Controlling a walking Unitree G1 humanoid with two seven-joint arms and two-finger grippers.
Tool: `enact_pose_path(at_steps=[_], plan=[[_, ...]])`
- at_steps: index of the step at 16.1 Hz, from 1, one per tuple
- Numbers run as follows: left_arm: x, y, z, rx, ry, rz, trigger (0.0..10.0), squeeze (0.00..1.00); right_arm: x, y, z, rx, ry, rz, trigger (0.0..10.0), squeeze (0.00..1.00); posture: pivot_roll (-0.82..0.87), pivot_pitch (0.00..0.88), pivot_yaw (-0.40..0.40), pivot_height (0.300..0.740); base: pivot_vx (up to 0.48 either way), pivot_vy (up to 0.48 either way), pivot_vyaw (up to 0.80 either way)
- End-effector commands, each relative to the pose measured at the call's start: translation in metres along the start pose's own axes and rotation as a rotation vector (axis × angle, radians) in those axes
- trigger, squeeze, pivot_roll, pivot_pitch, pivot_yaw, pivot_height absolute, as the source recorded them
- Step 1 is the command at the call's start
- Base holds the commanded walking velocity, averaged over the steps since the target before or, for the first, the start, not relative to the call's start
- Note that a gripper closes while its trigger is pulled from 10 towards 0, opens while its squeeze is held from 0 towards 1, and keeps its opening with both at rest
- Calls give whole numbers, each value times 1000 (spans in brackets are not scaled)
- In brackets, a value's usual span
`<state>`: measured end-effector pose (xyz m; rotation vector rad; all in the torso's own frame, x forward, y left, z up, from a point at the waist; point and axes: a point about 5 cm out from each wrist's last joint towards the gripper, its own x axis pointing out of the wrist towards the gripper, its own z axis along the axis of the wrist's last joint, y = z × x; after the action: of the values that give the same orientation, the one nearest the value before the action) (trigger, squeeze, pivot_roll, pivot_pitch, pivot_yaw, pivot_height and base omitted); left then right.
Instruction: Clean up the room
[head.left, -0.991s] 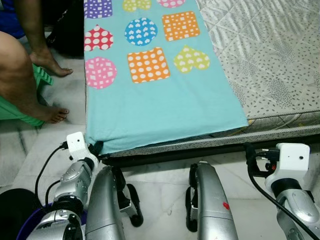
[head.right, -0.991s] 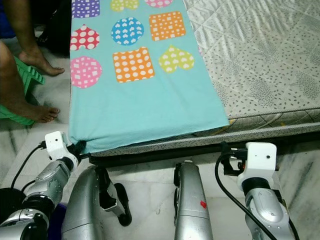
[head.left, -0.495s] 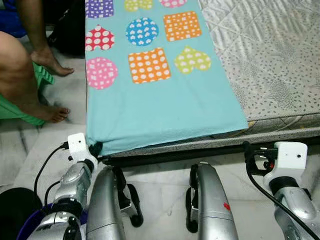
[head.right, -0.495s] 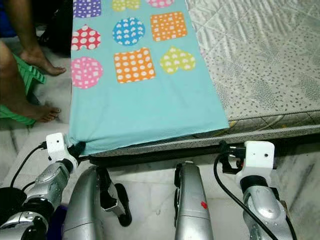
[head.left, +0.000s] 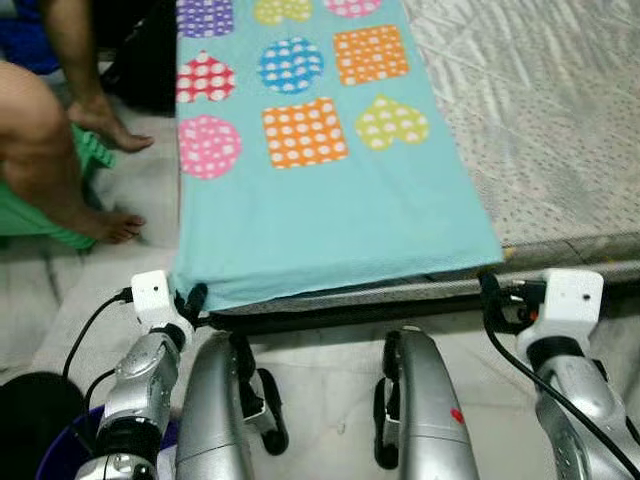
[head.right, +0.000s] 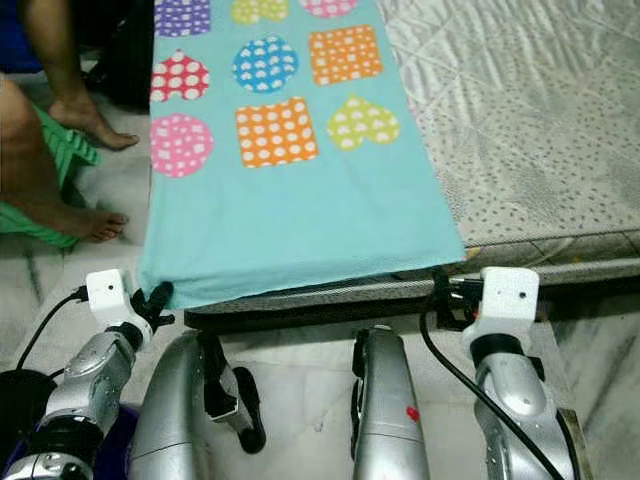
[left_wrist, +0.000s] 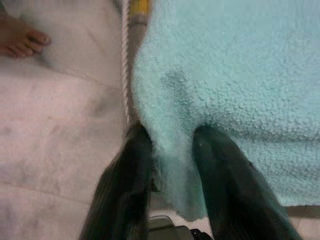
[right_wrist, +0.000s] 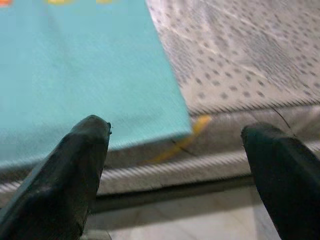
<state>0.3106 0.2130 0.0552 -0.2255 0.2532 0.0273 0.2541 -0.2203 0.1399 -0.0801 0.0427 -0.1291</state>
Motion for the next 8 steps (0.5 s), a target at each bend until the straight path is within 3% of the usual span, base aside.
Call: enact_pose_path(at_steps=[1,8], plan=[[-9,2,-9,-1,43,6,10000,1000,0,2,-8,13,26,-1,10000,0,-114,320,80,587,0,0,0],[-38,1,2,15,69,-3,10000,1000,28,14,4,79,-56,5,10000,0,-67,232,88,587,0,0,0]])
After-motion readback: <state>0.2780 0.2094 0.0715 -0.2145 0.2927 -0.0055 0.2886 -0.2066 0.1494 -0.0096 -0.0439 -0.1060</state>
